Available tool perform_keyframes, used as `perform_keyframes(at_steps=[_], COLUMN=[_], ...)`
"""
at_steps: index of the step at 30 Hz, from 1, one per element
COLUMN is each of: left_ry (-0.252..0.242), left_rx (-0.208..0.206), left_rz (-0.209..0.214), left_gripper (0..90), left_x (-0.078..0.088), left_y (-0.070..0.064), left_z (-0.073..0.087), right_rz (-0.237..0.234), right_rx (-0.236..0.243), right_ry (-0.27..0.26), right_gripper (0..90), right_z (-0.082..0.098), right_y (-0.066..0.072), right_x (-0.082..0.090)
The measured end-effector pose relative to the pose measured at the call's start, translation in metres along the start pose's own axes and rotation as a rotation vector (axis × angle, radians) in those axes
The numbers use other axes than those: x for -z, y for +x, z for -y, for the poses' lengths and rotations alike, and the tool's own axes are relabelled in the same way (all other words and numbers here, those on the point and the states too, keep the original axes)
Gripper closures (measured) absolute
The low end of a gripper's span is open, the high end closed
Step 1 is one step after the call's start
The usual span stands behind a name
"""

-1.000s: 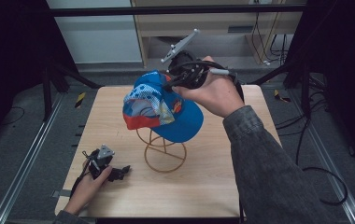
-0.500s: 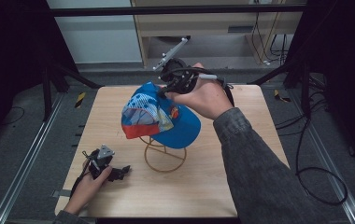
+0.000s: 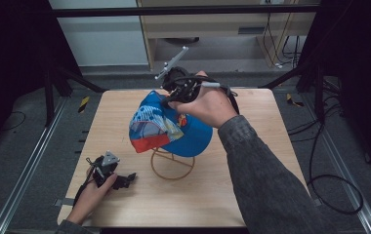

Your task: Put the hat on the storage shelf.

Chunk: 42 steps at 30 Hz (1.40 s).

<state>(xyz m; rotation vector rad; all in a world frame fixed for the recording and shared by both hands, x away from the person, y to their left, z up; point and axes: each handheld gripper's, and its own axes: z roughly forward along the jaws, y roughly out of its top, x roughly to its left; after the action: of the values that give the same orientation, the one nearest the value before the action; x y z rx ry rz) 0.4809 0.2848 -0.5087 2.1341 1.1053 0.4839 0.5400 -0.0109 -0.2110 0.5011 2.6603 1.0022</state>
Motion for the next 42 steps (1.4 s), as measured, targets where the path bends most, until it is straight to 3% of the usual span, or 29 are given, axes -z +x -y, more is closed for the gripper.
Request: perform_keyframes(at_steps=[19, 42], left_ry=[-0.001, 0.001], left_rx=[0.001, -0.003], left_rz=[-0.001, -0.001], left_gripper=[0.0, 0.0], left_x=[0.0, 0.0], left_y=[0.0, 0.0], left_z=[0.0, 0.0], right_rz=[-0.003, -0.013], right_rx=[-0.009, -0.039], right_ry=[0.063, 0.057], right_gripper=[90.0, 90.0], right_z=[0.01, 0.025], right_y=[-0.001, -0.005], right_x=[-0.015, -0.016])
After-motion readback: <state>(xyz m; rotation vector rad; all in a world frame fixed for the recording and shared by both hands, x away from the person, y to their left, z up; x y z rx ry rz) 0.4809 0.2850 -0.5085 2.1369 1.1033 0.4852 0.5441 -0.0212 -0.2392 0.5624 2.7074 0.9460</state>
